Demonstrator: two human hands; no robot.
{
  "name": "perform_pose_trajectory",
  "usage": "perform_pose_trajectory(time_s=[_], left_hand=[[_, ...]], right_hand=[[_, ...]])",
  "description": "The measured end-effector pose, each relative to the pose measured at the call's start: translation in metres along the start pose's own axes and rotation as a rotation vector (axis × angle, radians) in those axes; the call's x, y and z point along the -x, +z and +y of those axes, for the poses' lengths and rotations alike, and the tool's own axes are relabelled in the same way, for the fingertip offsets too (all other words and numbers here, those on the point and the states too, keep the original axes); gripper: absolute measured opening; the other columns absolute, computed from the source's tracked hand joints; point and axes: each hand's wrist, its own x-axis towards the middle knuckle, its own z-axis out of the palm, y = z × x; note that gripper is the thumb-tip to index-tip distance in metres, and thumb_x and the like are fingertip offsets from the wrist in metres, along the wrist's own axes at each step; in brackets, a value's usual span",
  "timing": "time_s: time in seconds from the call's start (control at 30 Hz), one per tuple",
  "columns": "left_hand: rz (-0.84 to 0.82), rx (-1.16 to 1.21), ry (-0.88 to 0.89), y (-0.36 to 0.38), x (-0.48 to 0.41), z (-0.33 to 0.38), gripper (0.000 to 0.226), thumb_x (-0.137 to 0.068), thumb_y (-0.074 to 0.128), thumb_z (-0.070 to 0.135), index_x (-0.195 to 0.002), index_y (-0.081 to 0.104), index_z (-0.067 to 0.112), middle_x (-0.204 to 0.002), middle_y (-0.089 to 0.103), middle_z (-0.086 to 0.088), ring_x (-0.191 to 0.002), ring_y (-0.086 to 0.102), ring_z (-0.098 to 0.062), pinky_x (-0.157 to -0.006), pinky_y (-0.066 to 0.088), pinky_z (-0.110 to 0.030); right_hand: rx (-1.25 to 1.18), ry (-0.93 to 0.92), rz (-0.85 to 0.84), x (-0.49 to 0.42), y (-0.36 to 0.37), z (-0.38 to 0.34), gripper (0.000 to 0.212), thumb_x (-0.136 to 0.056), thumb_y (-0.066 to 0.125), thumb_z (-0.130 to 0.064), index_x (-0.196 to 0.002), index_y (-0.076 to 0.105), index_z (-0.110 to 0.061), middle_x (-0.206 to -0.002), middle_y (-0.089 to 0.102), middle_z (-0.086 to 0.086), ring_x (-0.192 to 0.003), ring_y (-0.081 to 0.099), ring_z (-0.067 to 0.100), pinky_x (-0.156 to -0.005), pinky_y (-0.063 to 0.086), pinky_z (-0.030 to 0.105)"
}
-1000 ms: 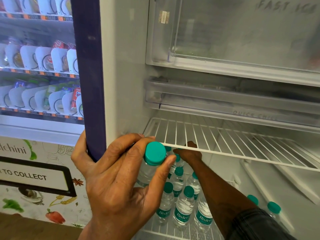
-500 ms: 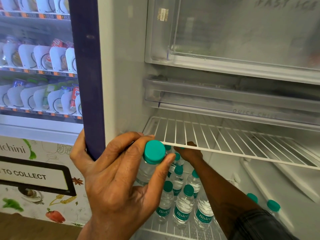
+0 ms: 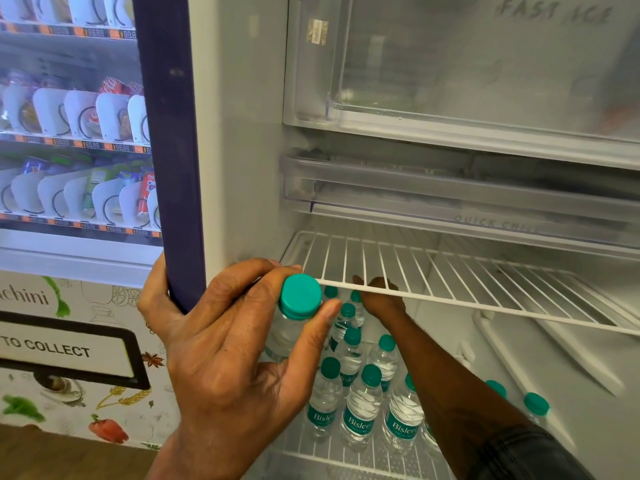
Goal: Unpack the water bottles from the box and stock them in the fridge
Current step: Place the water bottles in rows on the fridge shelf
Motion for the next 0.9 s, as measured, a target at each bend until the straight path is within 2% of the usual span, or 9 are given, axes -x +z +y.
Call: perform_pose_trajectory(time_s=[0.13, 0.2, 0.27, 0.3, 0.37, 0.43, 0.53, 0.67, 0.9], left_hand=[[-0.004, 0.013, -0.002, -0.001, 0.0, 0.0, 0.034, -0.093, 0.076, 0.038, -0.097, 0.078, 0.004, -0.103, 0.064, 0.01, -0.102, 0.062, -0.012, -0.108, 0.027, -0.064], [-0.005, 0.022, -0.009, -0.001, 0.001, 0.0, 0.036, -0.093, 0.075, 0.038, -0.097, 0.078, 0.003, -0.104, 0.065, 0.008, -0.103, 0.062, -0.012, -0.108, 0.027, -0.065], [-0.008, 0.028, -0.016, -0.001, 0.001, 0.0, 0.037, -0.094, 0.074, 0.039, -0.098, 0.077, 0.003, -0.103, 0.069, 0.004, -0.104, 0.062, -0.013, -0.107, 0.027, -0.067], [-0.01, 0.031, -0.02, -0.001, 0.001, 0.001, 0.037, -0.094, 0.074, 0.039, -0.098, 0.077, 0.002, -0.103, 0.069, 0.003, -0.103, 0.062, -0.014, -0.106, 0.027, -0.068], [-0.016, 0.05, -0.028, -0.001, 0.003, -0.001, 0.036, -0.093, 0.076, 0.038, -0.1, 0.077, 0.002, -0.107, 0.066, 0.005, -0.104, 0.063, -0.015, -0.104, 0.031, -0.071], [-0.034, 0.089, -0.035, -0.001, 0.004, -0.002, 0.034, -0.093, 0.076, 0.038, -0.105, 0.074, 0.006, -0.11, 0.066, 0.004, -0.106, 0.063, -0.015, -0.097, 0.037, -0.075], [-0.031, 0.055, -0.034, -0.003, 0.002, 0.0, 0.032, -0.093, 0.077, 0.036, -0.099, 0.076, 0.005, -0.103, 0.074, -0.002, -0.103, 0.064, -0.014, -0.105, 0.032, -0.071], [-0.032, 0.056, -0.032, -0.006, 0.0, 0.004, 0.032, -0.09, 0.079, 0.034, -0.098, 0.077, 0.003, -0.105, 0.068, 0.005, -0.104, 0.064, -0.012, -0.111, 0.028, -0.064], [-0.099, 0.122, -0.069, -0.016, -0.002, 0.008, 0.034, -0.093, 0.072, 0.039, -0.106, 0.076, 0.008, -0.119, 0.064, 0.009, -0.116, 0.062, -0.009, -0.104, 0.03, -0.071]], right_hand=[[-0.164, -0.11, 0.11, 0.025, -0.015, -0.012, 0.038, -0.095, 0.057, -0.043, -0.096, 0.066, -0.007, -0.095, 0.069, 0.01, -0.09, 0.065, 0.029, -0.071, 0.051, 0.029], [-0.28, -0.158, 0.106, 0.052, -0.024, -0.019, 0.018, -0.093, 0.06, -0.025, -0.099, 0.066, -0.009, -0.096, 0.068, 0.008, -0.081, 0.065, 0.021, -0.055, 0.046, 0.02], [-0.427, -0.19, 0.021, 0.091, -0.036, -0.025, 0.02, -0.091, 0.057, -0.01, -0.108, 0.064, -0.016, -0.098, 0.066, 0.004, -0.072, 0.06, 0.011, -0.045, 0.041, 0.014], [-0.536, -0.205, -0.061, 0.114, -0.042, -0.026, 0.029, -0.09, 0.057, -0.005, -0.113, 0.062, -0.02, -0.102, 0.065, 0.002, -0.076, 0.06, 0.011, -0.049, 0.044, 0.013], [-0.668, -0.282, -0.232, 0.159, -0.057, -0.023, 0.046, -0.087, 0.06, 0.003, -0.123, 0.059, -0.026, -0.114, 0.064, -0.006, -0.101, 0.062, 0.01, -0.073, 0.053, 0.018], [-0.704, -0.426, -0.396, 0.196, -0.066, -0.015, 0.061, -0.084, 0.066, 0.005, -0.129, 0.056, -0.035, -0.125, 0.061, -0.015, -0.122, 0.054, 0.007, -0.097, 0.052, 0.032], [-0.745, -0.572, -0.543, 0.237, -0.074, -0.014, 0.071, -0.081, 0.076, -0.007, -0.133, 0.049, -0.047, -0.135, 0.054, -0.023, -0.132, 0.047, 0.004, -0.11, 0.043, 0.039], [-0.791, -0.67, -0.43, 0.265, -0.075, -0.032, 0.073, -0.08, 0.08, -0.024, -0.135, 0.042, -0.052, -0.137, 0.051, -0.026, -0.132, 0.047, 0.002, -0.109, 0.044, 0.038], [-0.929, -0.746, -0.327, 0.283, -0.072, -0.052, 0.06, -0.086, 0.071, -0.007, -0.126, 0.048, -0.046, -0.127, 0.061, -0.023, -0.121, 0.058, 0.002, -0.096, 0.052, 0.025]])
